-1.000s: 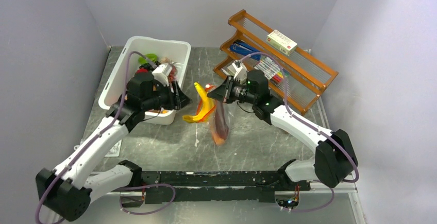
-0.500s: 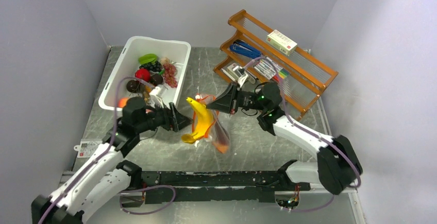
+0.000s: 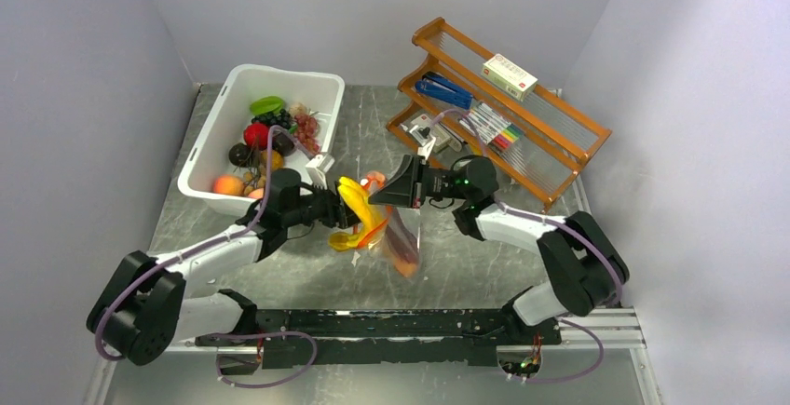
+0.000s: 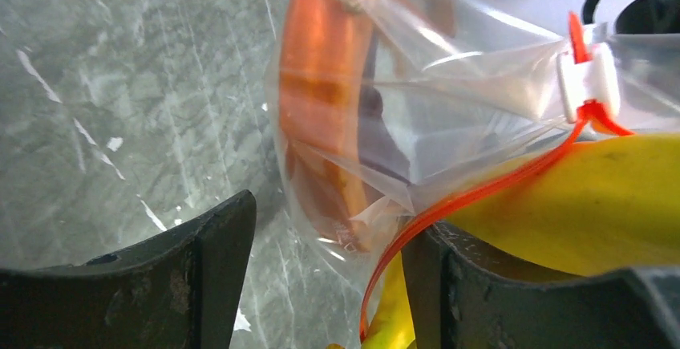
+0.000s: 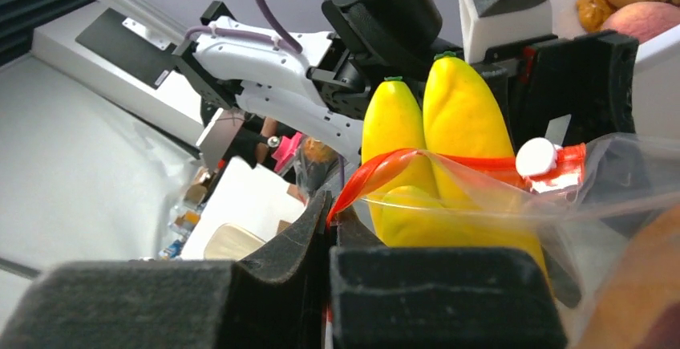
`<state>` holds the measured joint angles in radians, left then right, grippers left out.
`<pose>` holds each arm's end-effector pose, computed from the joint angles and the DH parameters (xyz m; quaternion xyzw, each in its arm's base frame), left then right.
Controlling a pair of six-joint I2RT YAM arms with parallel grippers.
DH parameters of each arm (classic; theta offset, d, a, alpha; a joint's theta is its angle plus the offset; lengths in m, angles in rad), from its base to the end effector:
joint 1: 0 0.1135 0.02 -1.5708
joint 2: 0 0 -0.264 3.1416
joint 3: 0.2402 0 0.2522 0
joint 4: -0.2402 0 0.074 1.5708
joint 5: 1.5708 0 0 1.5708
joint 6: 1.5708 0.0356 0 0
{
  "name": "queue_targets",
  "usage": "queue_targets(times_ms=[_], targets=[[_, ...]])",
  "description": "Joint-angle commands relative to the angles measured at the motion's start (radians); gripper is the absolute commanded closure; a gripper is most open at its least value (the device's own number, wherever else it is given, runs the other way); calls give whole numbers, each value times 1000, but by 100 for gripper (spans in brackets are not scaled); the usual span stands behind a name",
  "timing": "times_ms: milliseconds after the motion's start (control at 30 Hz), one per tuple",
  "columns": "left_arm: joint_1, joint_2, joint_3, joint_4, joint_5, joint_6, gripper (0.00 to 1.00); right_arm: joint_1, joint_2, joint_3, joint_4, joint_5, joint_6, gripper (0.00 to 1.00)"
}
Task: Place the food in the zip-top bag and seal the zipper
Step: Adjust the fake fruit in the zipper food storage bag.
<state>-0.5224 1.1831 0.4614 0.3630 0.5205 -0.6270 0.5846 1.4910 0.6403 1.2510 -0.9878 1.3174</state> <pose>0.2008 -0.1361 0.2043 0.1049 0.8008 -0.4767 0.3471 0.2269 0.1858 0.2686 -0.1947 0.5957 0.7496 0.2132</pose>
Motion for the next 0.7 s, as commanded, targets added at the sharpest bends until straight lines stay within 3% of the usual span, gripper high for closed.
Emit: queue_targets(times_ms=[0, 33, 167, 200, 333, 400, 533, 667], targets=[[-43, 29, 3, 93, -26, -11, 40, 7, -96, 53, -265, 27, -197, 100], [-50, 23, 5, 87, -43, -11, 47, 8, -109, 62, -315, 35, -228, 100], [-60, -43, 30, 16, -99, 14, 89, 8, -144, 94, -500, 67, -332, 100], [-60, -74, 39, -12, -120, 19, 93, 8, -155, 108, -568, 85, -372, 100], [-62, -232, 68, -99, -177, 20, 93, 8, -207, 156, -840, 204, -520, 92], [-62, -287, 67, -66, -124, -13, 93, 7, -233, 177, -959, 287, -581, 87], [-68, -321, 15, 133, 60, -214, 93, 8, -246, 184, -1058, 387, -622, 81], [-83, -320, -56, 166, 30, -284, 93, 7, -229, 201, -1112, 463, -647, 81]])
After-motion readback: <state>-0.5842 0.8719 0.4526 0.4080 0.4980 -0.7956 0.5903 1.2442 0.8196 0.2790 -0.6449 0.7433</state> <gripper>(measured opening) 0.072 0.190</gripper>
